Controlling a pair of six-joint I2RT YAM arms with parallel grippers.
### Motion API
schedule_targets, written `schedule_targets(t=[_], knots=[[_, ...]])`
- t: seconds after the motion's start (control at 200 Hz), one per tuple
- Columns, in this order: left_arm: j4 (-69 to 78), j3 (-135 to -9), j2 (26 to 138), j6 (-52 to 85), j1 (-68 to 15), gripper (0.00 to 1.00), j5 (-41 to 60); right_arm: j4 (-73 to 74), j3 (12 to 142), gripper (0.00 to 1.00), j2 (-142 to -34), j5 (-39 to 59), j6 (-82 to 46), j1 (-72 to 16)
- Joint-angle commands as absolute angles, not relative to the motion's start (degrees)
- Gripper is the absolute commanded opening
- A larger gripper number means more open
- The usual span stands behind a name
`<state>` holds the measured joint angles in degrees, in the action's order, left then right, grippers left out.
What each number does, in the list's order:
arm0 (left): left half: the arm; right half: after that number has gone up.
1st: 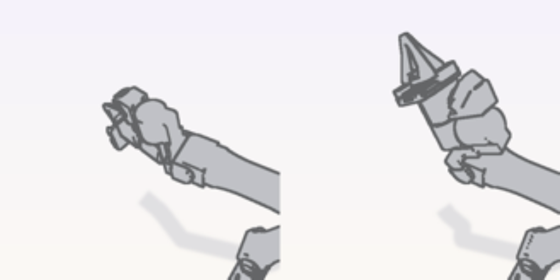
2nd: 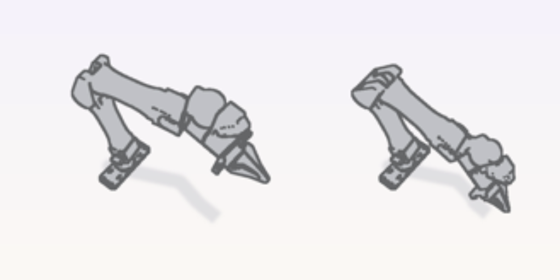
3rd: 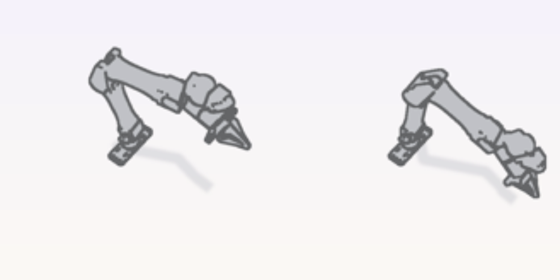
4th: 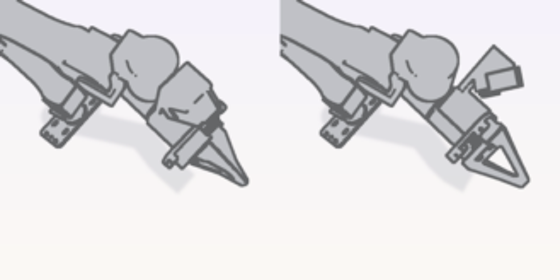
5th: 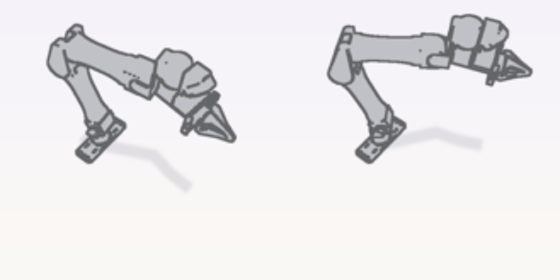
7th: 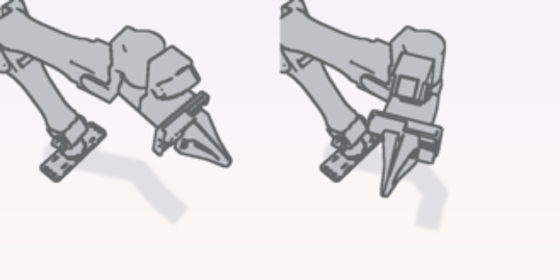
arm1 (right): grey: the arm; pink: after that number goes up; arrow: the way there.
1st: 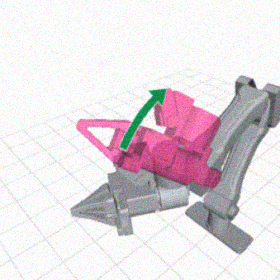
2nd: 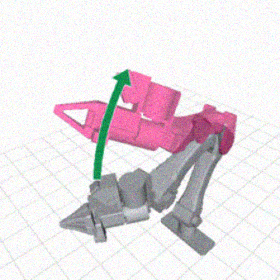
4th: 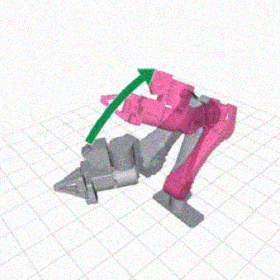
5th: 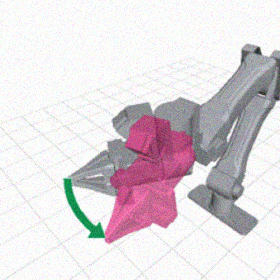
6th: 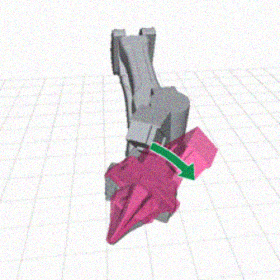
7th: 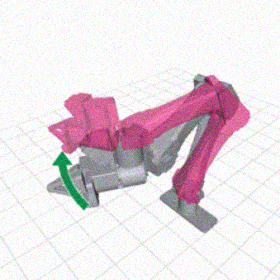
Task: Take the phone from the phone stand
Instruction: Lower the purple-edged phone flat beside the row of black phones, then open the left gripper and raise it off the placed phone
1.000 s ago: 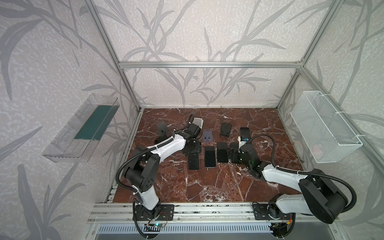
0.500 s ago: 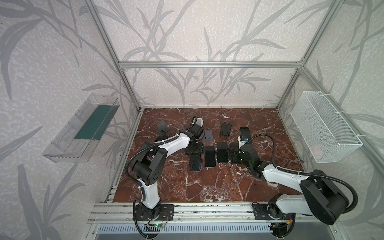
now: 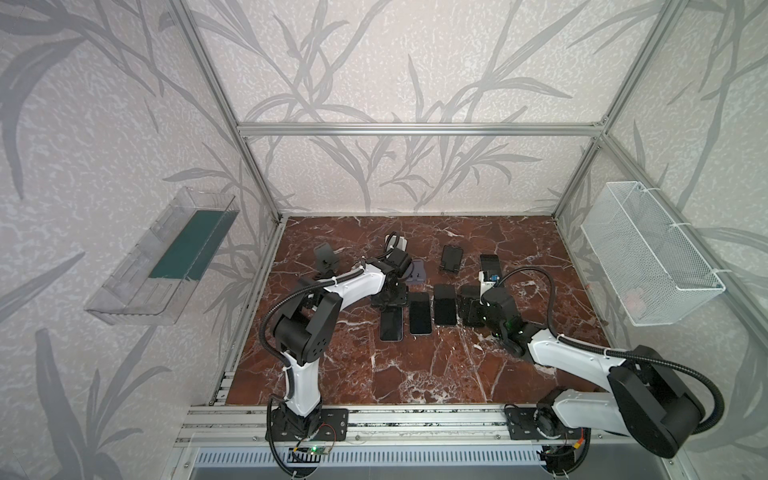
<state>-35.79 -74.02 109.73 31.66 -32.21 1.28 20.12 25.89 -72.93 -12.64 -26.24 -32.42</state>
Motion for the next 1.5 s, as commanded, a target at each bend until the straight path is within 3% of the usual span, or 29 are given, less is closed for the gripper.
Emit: schedule_targets(t=[0.0,1.495], knots=[[-36.2,-75.1,111.5,31.5,-32.3,0.55,-2.3,19.5,26.5,0.86,-71.9,-14.8,-25.6,-32.7],[-37.7,-78.8,117.6,30.9,-33.2,0.78,-3.5,20.3,26.2,0.89,-71.9,-12.6,-28.6,-32.7]])
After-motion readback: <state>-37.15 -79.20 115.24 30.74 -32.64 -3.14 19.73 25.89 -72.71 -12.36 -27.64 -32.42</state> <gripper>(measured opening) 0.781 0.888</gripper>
